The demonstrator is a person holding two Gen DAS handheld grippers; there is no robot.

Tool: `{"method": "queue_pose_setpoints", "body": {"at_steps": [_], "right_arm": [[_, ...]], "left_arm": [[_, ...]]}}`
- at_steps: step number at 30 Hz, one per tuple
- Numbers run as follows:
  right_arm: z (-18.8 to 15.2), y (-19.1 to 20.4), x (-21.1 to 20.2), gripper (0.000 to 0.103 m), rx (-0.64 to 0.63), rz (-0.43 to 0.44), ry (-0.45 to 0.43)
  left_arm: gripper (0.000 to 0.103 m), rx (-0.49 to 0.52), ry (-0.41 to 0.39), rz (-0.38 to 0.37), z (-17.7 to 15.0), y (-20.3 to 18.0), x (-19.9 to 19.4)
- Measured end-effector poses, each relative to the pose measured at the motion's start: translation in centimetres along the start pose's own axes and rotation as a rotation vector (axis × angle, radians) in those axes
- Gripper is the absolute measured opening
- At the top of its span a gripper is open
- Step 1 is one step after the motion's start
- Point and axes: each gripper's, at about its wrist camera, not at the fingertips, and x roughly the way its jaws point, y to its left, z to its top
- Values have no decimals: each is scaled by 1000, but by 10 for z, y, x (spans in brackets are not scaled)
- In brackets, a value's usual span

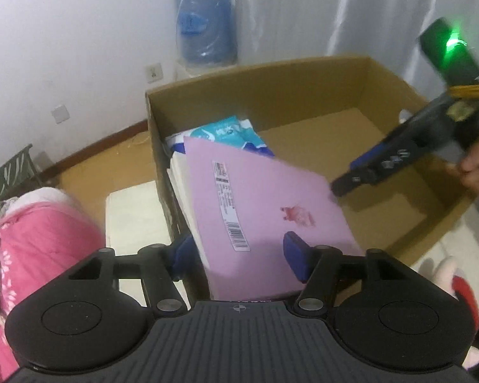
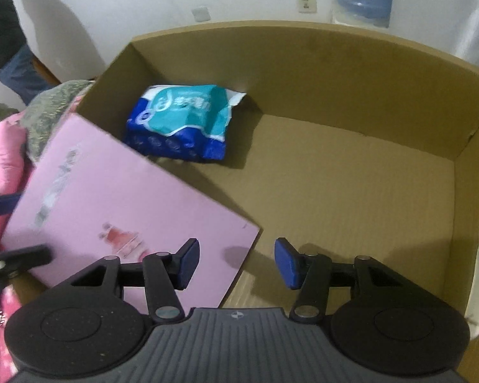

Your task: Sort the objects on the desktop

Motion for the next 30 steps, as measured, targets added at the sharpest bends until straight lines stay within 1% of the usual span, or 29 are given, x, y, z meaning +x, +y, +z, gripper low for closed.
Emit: {"method": "queue_pose_setpoints", "body": {"at_steps": [3,4,5,6,7,8,10,12,14,15,17,19,21,24,26,30], "right_arm": [[8,2,12,56,-3,-37,-16],[11,4,17,55,-4,-40,-18],[14,6,20,55,-11,-38,-18],[15,9,23,55,-15,-44,-21],[17,11,27,56,-24,-57,-24],[20,14,30,56,-30,-71,-18],[25,16,33,56,-32,-71,-19],[29,18,34,56,-46,-86,-23],[32,20,41,56,-74,-139,-19],[33,21,45,56,-88,-163,-7],[33,21,55,56,-105,-161,22],[34,19,57,56,-107,-147,5],[34,20,59,56,-122,-153,-7],[32,28,63,57,-191,-193,-6],[31,33,65,57,-224,-185,-7],[31,33,66,56,-260,-175,-2]], "left_arm": [[59,-43,-25,-8,-1,5,-7],[52,-43,-30,2,0,5,-7],[42,-32,-32,23,1,2,-5],[37,-17,-26,47,1,1,-1],[35,-6,-7,52,2,1,6],[34,8,-7,45,1,0,8],[35,54,15,64,6,-6,12],[38,71,45,84,9,-11,14],[49,101,68,68,10,-14,15],[52,117,69,79,9,-17,15],[62,128,43,99,10,-21,14],[65,119,14,111,10,-24,11],[64,116,-15,127,12,-23,10],[52,112,-24,115,14,-19,11],[47,76,-24,88,16,-14,15],[46,49,-21,81,17,-8,25]]}}
